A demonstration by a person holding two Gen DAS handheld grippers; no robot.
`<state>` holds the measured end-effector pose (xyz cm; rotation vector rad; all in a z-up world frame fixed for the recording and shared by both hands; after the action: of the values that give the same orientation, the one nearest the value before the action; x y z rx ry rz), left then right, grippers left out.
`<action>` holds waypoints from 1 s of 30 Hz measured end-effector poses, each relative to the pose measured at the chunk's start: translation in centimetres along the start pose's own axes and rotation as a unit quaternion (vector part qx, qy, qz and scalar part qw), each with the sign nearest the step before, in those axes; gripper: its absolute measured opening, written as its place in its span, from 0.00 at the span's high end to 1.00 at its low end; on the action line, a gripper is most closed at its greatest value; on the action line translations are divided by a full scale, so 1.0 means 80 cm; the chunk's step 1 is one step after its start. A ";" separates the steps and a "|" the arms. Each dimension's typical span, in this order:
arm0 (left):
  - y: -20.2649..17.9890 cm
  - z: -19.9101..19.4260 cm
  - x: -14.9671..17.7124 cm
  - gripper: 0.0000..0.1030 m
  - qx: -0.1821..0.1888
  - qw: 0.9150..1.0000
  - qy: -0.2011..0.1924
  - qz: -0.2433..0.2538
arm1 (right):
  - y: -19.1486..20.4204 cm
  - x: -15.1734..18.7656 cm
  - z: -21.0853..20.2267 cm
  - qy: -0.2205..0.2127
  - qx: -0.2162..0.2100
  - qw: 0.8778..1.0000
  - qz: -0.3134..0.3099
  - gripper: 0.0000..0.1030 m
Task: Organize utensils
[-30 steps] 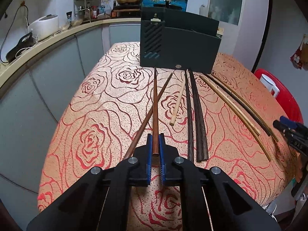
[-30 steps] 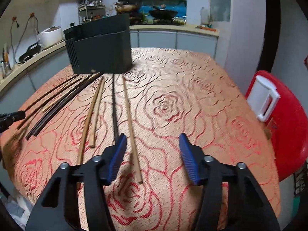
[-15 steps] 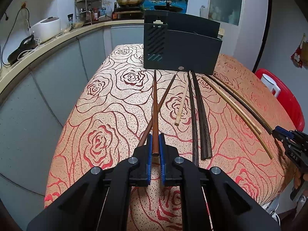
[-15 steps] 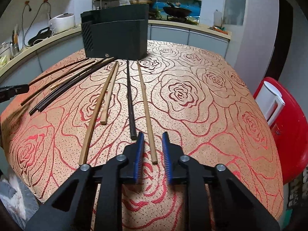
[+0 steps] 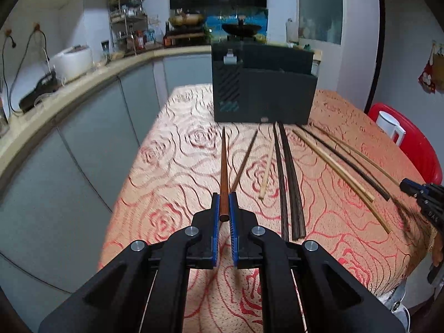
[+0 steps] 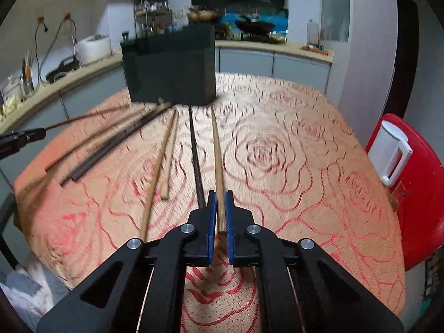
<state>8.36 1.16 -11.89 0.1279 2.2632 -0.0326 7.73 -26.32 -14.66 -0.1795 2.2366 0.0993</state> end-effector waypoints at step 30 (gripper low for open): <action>0.030 -0.053 -0.162 0.94 0.010 0.993 -0.114 0.016 | 0.002 -0.235 -0.055 -0.134 -0.063 0.989 0.023 0.94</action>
<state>13.63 2.81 0.82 0.1637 2.0328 -0.0507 15.88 -24.96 2.75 -0.1717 1.9683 0.2746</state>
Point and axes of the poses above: each gripper's, at about its wrist camera, not at the fingertips, and z roughly the way its jaws point, y to its left, x to its underside, the point moved 6 cm from there along z, roughly the way its jaws point, and after that the axes turned 1 degree about -z, right-handed, at the moved point
